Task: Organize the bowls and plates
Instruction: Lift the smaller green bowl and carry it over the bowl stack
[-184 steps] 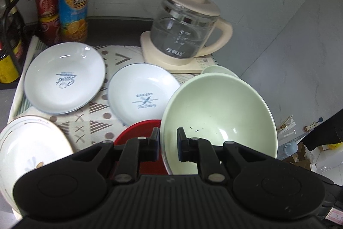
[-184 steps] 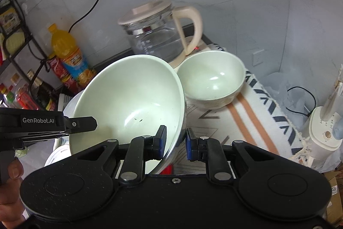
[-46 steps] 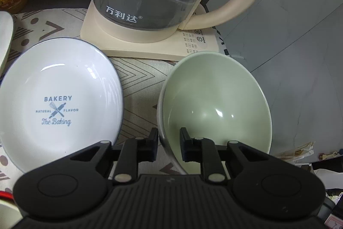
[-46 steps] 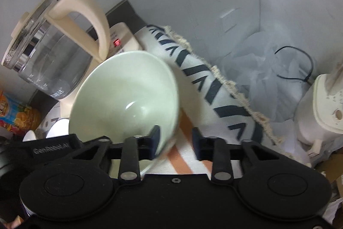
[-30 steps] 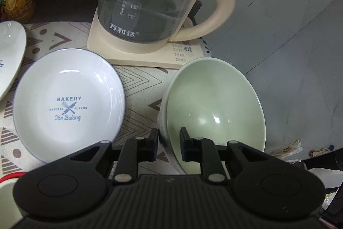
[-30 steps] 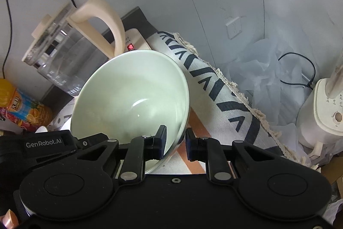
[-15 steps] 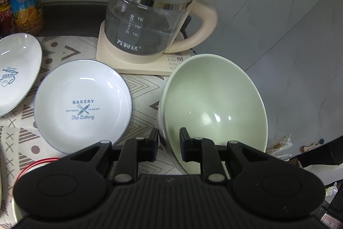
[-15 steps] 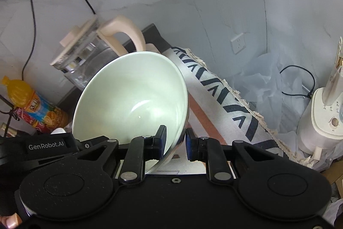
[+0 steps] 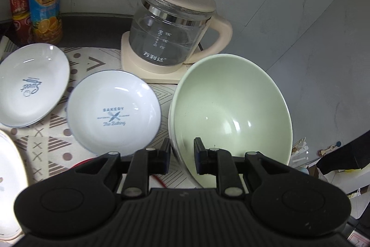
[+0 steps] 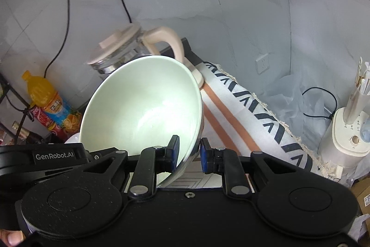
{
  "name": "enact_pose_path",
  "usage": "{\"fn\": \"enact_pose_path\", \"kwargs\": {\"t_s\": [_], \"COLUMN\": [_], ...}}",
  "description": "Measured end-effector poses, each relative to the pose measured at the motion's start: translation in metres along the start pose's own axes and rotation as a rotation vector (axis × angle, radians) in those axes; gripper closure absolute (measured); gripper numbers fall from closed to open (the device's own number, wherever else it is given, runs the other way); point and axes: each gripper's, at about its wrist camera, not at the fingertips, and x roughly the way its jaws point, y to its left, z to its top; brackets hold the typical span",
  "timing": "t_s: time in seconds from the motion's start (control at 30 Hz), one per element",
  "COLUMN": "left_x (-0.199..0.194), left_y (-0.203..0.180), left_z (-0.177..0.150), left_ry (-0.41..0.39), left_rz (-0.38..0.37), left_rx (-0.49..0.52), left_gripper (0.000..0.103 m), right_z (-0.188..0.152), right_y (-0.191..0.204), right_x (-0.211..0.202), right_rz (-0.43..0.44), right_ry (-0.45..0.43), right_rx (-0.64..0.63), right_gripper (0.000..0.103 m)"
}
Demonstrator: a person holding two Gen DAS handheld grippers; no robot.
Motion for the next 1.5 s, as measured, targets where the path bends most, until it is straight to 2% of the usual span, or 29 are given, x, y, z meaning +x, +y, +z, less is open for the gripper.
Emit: {"fn": "enact_pose_path", "kwargs": {"t_s": [0.77,1.5], "left_x": [-0.052,-0.052], "left_y": [0.055,0.106], "left_z": [-0.023,-0.062], "left_ry": [0.002,0.095], "left_rz": [-0.008,0.023], "left_rx": [0.008,-0.07], "left_gripper": [0.084,0.083], "right_z": [-0.056,-0.112], "right_y": [0.057,0.08], "right_x": [-0.032,-0.028], "right_rz": [-0.007,-0.036], "right_ry": [0.007,0.125], "right_rx": [0.003,-0.04], "right_gripper": [0.084,0.084]}}
